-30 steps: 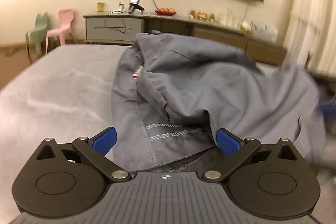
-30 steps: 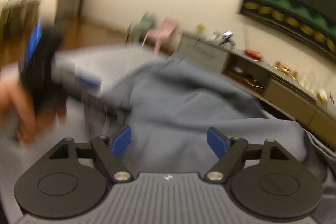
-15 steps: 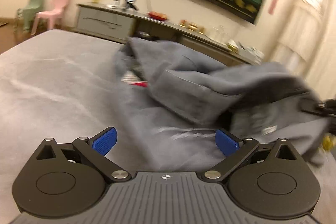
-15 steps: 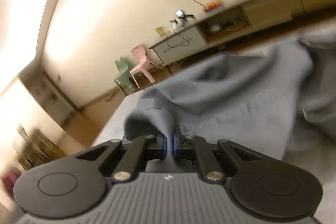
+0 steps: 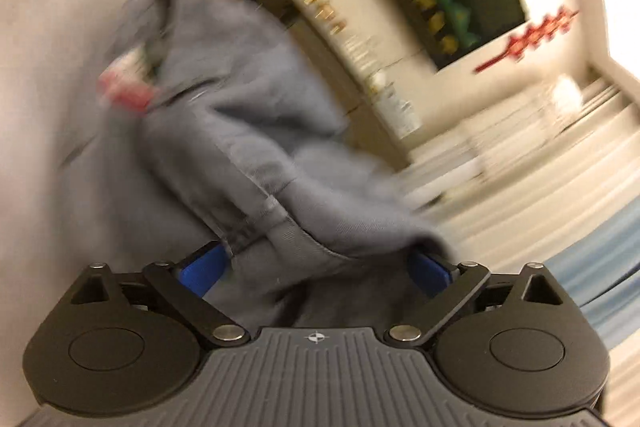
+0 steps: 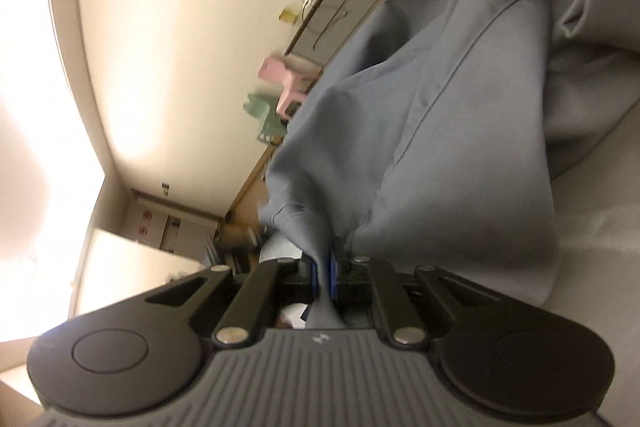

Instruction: Fold clothes

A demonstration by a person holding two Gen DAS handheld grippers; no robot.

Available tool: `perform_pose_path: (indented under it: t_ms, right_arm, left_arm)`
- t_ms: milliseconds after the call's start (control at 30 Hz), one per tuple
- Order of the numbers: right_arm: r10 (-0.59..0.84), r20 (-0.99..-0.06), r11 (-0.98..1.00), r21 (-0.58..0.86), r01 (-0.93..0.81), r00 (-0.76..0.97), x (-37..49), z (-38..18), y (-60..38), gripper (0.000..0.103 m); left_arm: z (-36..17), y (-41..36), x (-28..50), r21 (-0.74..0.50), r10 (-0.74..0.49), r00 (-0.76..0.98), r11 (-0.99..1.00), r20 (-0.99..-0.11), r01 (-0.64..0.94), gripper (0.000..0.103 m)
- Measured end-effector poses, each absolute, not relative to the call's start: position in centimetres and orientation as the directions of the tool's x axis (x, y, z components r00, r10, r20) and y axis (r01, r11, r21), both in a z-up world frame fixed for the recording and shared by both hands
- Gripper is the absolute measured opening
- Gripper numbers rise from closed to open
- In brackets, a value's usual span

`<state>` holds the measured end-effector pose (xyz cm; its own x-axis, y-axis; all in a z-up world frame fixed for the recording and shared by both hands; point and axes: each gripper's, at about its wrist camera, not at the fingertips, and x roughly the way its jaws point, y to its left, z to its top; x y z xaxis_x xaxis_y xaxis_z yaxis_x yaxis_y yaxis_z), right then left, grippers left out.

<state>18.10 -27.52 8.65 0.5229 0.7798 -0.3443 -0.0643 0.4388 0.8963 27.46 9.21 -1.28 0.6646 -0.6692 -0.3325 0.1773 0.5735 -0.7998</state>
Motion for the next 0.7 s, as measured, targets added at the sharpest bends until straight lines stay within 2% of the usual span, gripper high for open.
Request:
perform_pose_path:
  t_ms: [100, 167, 200, 267, 300, 333, 400, 433, 467, 500, 533, 567, 600, 700]
  right_arm:
    - [0.776, -0.383, 0.487, 0.869, -0.09, 0.501, 17.9, 9.3, -27.6, 0.006]
    - [0.712, -0.476, 0.607, 0.787, -0.112, 0.517, 18.3, 9.6, -26.9, 0.008]
    - [0.674, -0.519, 0.663, 0.739, -0.119, 0.526, 18.4, 9.7, -26.6, 0.009]
    - [0.577, -0.605, 0.767, 0.632, -0.111, 0.549, 18.2, 9.3, -26.3, 0.017]
    - [0.527, -0.637, 0.812, 0.572, -0.112, 0.562, 18.0, 9.4, -25.9, 0.02]
    - [0.495, -0.652, 0.84, 0.527, -0.125, 0.575, 17.6, 9.6, -25.6, 0.022]
    - [0.445, -0.667, 0.88, 0.449, -0.154, 0.598, 16.9, 9.9, -24.8, 0.032]
    - [0.43, -0.663, 0.892, 0.419, -0.172, 0.613, 16.6, 10.4, -24.3, 0.043]
    - [0.422, -0.657, 0.899, 0.392, -0.196, 0.625, 16.4, 10.6, -23.9, 0.05]
    - [0.415, -0.65, 0.905, 0.363, -0.22, 0.637, 16.3, 10.9, -23.5, 0.049]
    - [0.411, -0.643, 0.91, 0.337, -0.243, 0.646, 16.2, 11.1, -23.1, 0.041]
    - [0.425, -0.64, 0.904, 0.338, -0.262, 0.64, 16.1, 11.1, -22.7, 0.014]
    - [0.462, -0.631, 0.884, 0.386, -0.264, 0.623, 16.5, 11.0, -22.8, 0.01]
    - [0.584, -0.579, 0.793, 0.557, -0.247, 0.569, 18.1, 10.6, -23.6, 0.009]
  left_arm:
    - [3.4, 9.6, 28.0, -0.842, -0.698, 0.705, 0.451, -0.127, 0.296, 0.097]
    - [6.4, 9.9, 27.4, -0.823, -0.703, 0.712, 0.398, 0.011, 0.405, 0.098]
    - [7.3, 9.8, 27.0, -0.797, -0.699, 0.714, 0.415, 0.03, 0.439, 0.099]
    - [7.4, 9.1, 26.3, -0.735, -0.683, 0.729, 0.52, -0.053, 0.435, 0.1]
    - [6.2, 8.9, 26.0, -0.719, -0.671, 0.731, 0.57, -0.128, 0.398, 0.1]
    - [5.0, 8.7, 25.7, -0.698, -0.654, 0.729, 0.619, -0.202, 0.362, 0.1]
    - [2.4, 9.5, 24.2, -0.685, -0.625, 0.728, 0.663, -0.283, 0.304, 0.1]
    - [1.0, 10.0, 23.3, -0.691, -0.616, 0.726, 0.668, -0.305, 0.276, 0.1]
    - [-0.3, 10.8, 22.6, -0.706, -0.611, 0.724, 0.663, -0.321, 0.247, 0.1]
    - [-1.2, 11.3, 22.3, -0.715, -0.608, 0.718, 0.663, -0.338, 0.224, 0.1]
    - [-1.9, 11.3, 22.5, -0.709, -0.604, 0.711, 0.672, -0.36, 0.212, 0.1]
    - [-2.1, 11.0, 23.0, -0.69, -0.601, 0.704, 0.69, -0.378, 0.218, 0.1]
    - [-2.2, 10.7, 23.6, -0.665, -0.601, 0.698, 0.708, -0.389, 0.239, 0.1]
    - [-2.2, 10.3, 25.5, -0.632, -0.553, 0.733, 0.743, -0.396, 0.22, 0.1]
